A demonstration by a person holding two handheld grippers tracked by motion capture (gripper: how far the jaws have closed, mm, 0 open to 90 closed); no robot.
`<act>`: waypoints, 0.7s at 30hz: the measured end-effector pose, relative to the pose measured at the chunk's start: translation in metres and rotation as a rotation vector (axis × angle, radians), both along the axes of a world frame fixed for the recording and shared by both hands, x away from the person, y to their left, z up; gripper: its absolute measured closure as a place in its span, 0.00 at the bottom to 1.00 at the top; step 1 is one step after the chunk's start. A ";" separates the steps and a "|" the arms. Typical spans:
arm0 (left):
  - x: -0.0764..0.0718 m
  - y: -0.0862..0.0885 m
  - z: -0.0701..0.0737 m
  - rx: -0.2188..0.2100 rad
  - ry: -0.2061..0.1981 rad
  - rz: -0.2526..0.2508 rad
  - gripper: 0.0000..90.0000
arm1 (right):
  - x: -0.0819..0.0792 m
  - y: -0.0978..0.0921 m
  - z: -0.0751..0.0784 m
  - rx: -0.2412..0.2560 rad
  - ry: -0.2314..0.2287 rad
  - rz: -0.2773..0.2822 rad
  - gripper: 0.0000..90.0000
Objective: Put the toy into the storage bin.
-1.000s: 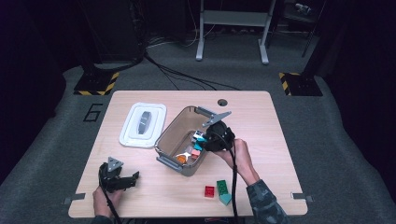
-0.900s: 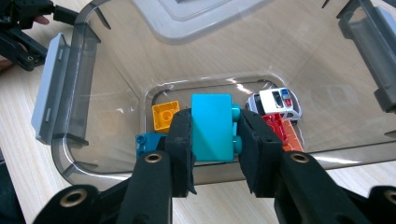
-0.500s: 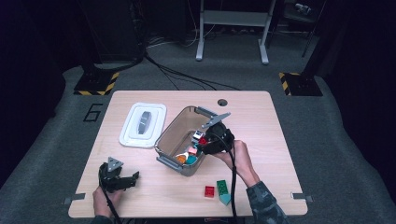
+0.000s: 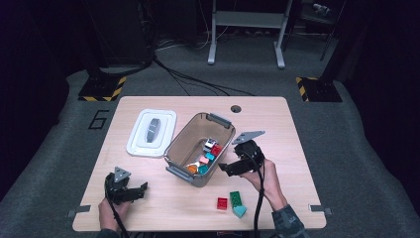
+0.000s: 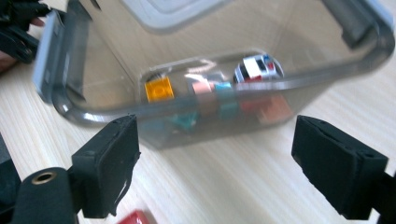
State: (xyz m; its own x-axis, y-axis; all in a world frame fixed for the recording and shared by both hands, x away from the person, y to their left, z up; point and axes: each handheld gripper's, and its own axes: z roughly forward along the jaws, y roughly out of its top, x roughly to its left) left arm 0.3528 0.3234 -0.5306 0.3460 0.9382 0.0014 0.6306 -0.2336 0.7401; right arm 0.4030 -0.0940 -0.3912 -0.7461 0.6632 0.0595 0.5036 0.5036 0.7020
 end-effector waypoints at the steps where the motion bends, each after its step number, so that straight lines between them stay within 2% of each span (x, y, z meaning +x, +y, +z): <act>1: 0.000 0.000 0.000 0.000 0.000 0.000 0.14 | 0.000 0.000 0.000 0.000 0.000 0.000 0.16; 5: 0.000 0.000 0.000 0.000 0.000 0.000 0.14 | -0.007 -0.011 -0.019 -0.009 0.027 -0.007 0.11; 10: 0.000 0.000 0.000 0.001 0.000 0.000 0.14 | -0.014 -0.016 -0.040 -0.014 0.063 -0.005 0.06; 15: 0.000 0.000 0.000 0.001 0.000 0.000 0.14 | -0.022 -0.012 -0.058 -0.024 0.108 0.025 0.02; 21: 0.000 0.000 0.000 0.000 -0.001 0.001 0.14 | -0.032 -0.002 -0.073 -0.045 0.122 0.080 0.00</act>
